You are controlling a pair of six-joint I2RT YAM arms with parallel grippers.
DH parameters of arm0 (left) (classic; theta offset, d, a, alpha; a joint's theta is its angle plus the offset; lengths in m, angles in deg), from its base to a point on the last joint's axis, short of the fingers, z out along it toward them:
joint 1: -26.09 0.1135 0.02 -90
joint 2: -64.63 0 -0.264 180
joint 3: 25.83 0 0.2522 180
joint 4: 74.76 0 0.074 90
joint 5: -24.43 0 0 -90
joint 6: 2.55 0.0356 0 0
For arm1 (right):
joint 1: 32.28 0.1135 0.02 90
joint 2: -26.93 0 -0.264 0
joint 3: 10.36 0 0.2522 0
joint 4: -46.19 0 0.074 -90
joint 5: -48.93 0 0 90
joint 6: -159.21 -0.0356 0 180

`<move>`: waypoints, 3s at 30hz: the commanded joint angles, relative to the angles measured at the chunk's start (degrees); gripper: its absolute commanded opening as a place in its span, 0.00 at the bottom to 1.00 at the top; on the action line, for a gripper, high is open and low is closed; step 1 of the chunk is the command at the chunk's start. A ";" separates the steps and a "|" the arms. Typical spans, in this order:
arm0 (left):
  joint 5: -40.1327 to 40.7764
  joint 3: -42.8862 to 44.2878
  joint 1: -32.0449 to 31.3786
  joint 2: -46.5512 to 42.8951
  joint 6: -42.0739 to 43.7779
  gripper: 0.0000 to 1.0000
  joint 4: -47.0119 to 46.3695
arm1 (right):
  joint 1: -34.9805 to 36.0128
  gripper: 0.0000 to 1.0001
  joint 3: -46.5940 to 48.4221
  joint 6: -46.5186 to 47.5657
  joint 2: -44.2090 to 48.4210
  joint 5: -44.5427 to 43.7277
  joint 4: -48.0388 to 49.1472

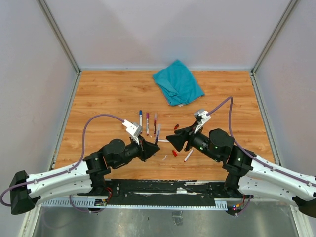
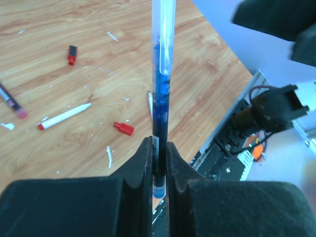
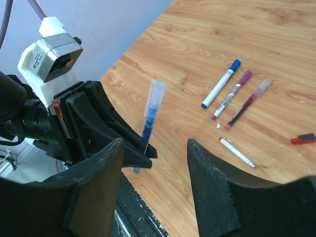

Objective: Insert the pens into the pen caps
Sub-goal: Press the pen cap onto the pen, then place the pen at the center of the board.

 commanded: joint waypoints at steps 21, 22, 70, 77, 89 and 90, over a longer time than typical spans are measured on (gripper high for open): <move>15.96 22.59 5.27 35.75 -10.04 0.01 13.45 | -7.96 0.84 9.13 4.11 -3.18 -14.67 -34.95; 16.25 23.18 5.29 36.39 -10.55 0.01 13.67 | -9.86 0.86 9.00 4.09 -3.21 -12.42 -35.23; 19.77 33.58 8.95 50.62 -16.61 0.01 21.06 | -27.00 0.91 -0.50 1.01 6.91 -0.38 -34.79; 19.77 37.02 10.55 56.09 -15.55 0.00 21.75 | -26.97 0.91 -0.91 -0.48 5.88 -1.17 -36.06; 20.34 41.22 13.90 63.14 -12.60 0.01 22.33 | -26.92 0.91 -2.39 -1.48 5.43 -0.05 -35.67; 20.15 41.37 14.11 63.49 -12.44 0.01 22.28 | -26.90 0.91 -2.48 -1.50 5.38 0.10 -35.56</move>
